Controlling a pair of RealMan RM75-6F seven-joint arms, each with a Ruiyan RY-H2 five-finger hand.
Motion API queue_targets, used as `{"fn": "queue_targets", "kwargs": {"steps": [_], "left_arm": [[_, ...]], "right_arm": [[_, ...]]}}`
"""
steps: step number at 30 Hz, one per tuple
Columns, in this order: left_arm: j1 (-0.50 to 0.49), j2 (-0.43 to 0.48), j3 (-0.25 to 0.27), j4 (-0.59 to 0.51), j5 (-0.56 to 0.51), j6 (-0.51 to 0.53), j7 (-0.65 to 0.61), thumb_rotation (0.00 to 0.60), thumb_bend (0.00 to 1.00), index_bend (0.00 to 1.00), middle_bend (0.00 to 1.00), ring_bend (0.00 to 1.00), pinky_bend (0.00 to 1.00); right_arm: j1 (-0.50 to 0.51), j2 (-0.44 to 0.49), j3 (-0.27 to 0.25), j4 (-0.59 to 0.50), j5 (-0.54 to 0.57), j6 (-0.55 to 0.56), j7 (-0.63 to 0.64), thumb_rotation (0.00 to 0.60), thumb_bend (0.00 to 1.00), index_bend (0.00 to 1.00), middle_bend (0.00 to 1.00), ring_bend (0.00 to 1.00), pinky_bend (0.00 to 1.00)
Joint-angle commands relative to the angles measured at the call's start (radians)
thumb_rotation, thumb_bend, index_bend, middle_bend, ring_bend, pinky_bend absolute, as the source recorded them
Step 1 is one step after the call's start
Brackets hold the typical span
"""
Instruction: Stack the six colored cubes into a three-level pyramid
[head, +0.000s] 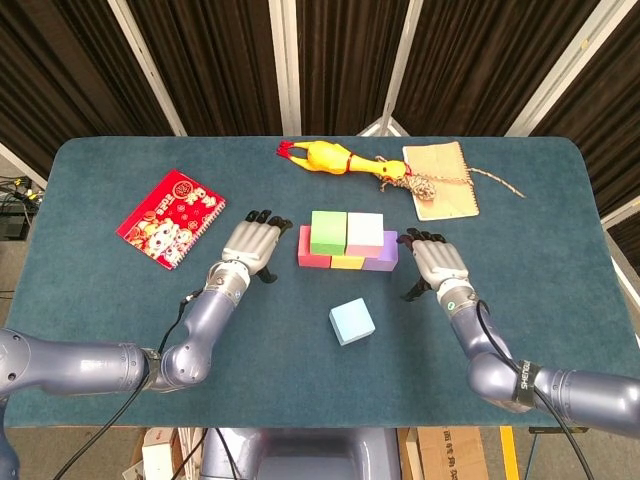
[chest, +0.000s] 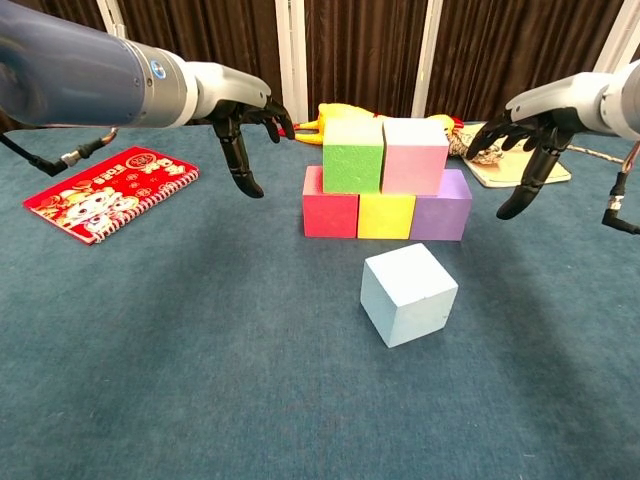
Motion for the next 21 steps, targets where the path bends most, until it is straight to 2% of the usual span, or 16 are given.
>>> {"fn": "queue_targets", "kwargs": {"steps": [1, 21], "left_arm": [[-0.002, -0.006, 0.003, 0.007, -0.001, -0.002, 0.002, 0.600, 0.25, 0.16, 0.11, 0.02, 0.03], [-0.017, -0.072, -0.006, 0.060, 0.005, -0.001, 0.001, 0.600, 0.24, 0.16, 0.11, 0.02, 0.03]], "right_arm": [[0.002, -0.002, 0.000, 0.001, 0.001, -0.005, 0.004, 0.600, 0.15, 0.18, 0.07, 0.00, 0.00], [0.025, 0.005, -0.005, -0.019, -0.004, 0.000, 0.019, 0.600, 0.15, 0.18, 0.07, 0.00, 0.00]]}}
